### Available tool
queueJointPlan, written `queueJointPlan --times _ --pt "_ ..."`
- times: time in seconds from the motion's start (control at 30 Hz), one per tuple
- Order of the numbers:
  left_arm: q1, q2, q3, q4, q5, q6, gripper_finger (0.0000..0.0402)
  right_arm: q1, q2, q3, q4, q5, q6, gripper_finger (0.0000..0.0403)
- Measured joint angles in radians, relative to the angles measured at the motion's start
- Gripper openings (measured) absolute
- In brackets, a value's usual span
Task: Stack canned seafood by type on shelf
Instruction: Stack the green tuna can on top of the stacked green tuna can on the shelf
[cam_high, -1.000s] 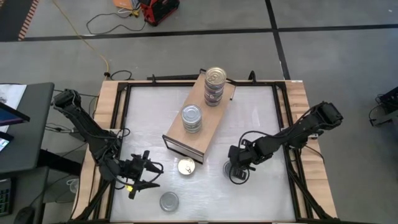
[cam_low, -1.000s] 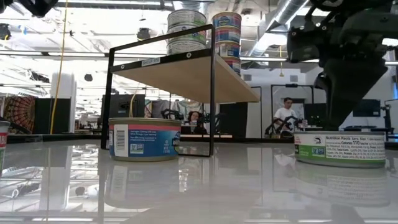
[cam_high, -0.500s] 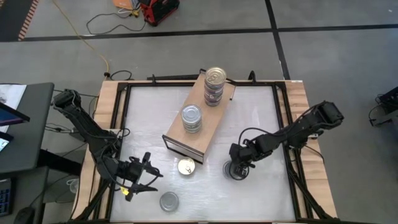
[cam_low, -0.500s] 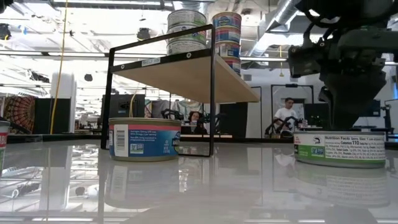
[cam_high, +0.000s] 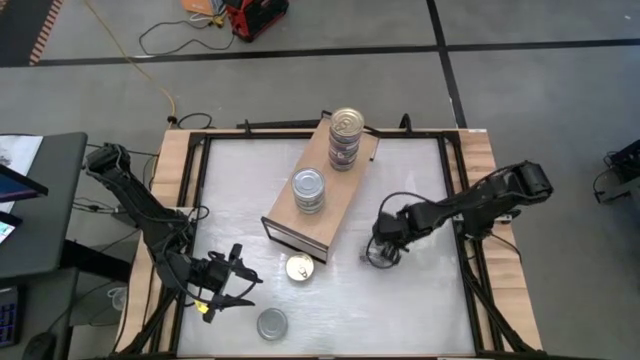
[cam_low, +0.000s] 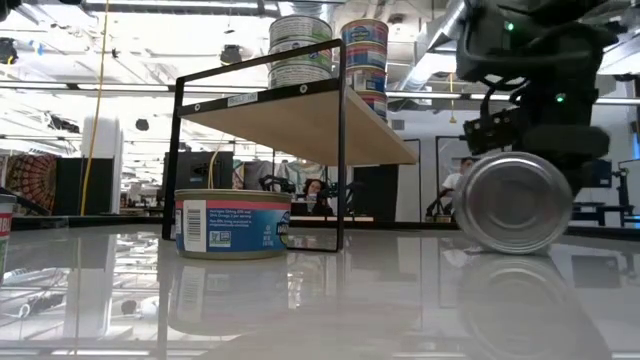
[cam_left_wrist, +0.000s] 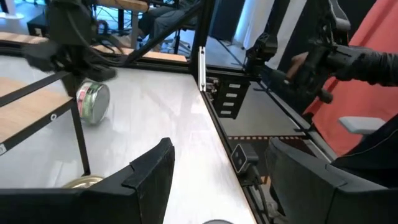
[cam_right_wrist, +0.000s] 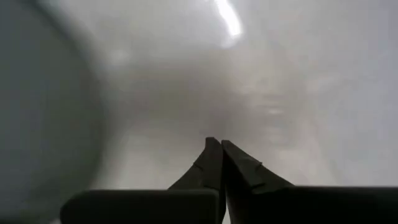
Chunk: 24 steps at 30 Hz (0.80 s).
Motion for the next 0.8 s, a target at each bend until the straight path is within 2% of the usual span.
queueJointPlan --times 0.13,0.23,0.33,0.47,0.63,0.73,0.8 --pt "0.0 0.0 0.0 -0.008 0.0 -0.021 0.024 -0.044 -0.084 -0.001 -0.086 0.089 -0.023 0.0031" --pt "0.0 0.0 0.0 -0.014 0.0 -0.038 0.024 -0.048 -0.161 0.001 -0.09 0.096 -0.055 0.0049" --pt "0.0 0.0 0.0 -0.018 0.0 -0.042 0.024 -0.007 -0.224 0.019 -0.103 0.097 -0.069 0.0079" --pt "0.0 0.0 0.0 -0.031 0.0 -0.059 0.024 0.099 -0.272 0.035 -0.024 0.095 -0.071 0.0144" --pt "0.001 0.0 0.0 -0.031 -0.044 -0.05 0.024 0.228 -0.259 0.037 0.149 0.106 -0.079 0.0256" --pt "0.001 0.0 0.0 -0.03 -0.069 -0.045 0.024 0.284 -0.222 0.038 0.157 0.204 -0.071 0.03" --pt "0.001 0.0 0.0 -0.03 -0.071 -0.045 0.024 0.313 -0.193 0.045 0.159 0.282 -0.073 0.0314"
